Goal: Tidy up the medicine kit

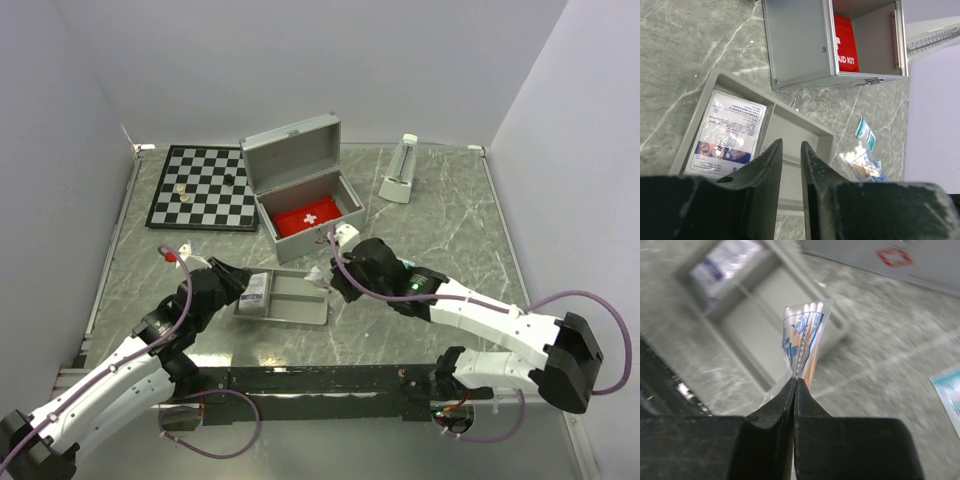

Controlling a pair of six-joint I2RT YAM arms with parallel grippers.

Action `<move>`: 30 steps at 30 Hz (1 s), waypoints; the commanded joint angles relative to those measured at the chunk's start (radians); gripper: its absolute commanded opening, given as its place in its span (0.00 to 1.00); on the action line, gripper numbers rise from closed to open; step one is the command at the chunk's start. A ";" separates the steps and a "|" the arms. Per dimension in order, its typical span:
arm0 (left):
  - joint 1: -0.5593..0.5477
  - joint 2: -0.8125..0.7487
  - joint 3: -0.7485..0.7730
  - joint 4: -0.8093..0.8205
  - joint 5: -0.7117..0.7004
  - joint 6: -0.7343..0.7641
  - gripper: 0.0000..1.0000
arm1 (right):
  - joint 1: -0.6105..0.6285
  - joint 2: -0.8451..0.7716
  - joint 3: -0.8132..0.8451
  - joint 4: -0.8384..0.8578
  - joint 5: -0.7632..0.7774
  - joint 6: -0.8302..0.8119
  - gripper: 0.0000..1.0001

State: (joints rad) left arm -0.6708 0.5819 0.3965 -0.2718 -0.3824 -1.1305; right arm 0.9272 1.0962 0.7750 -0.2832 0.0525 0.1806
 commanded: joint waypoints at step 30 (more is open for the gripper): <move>0.004 -0.005 -0.008 0.013 0.022 0.034 0.27 | -0.027 0.269 0.244 0.042 -0.005 -0.135 0.65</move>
State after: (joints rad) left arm -0.6708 0.5861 0.3965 -0.2890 -0.3710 -1.1011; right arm 0.9005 1.5398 1.0664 -0.3099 -0.0437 -0.0513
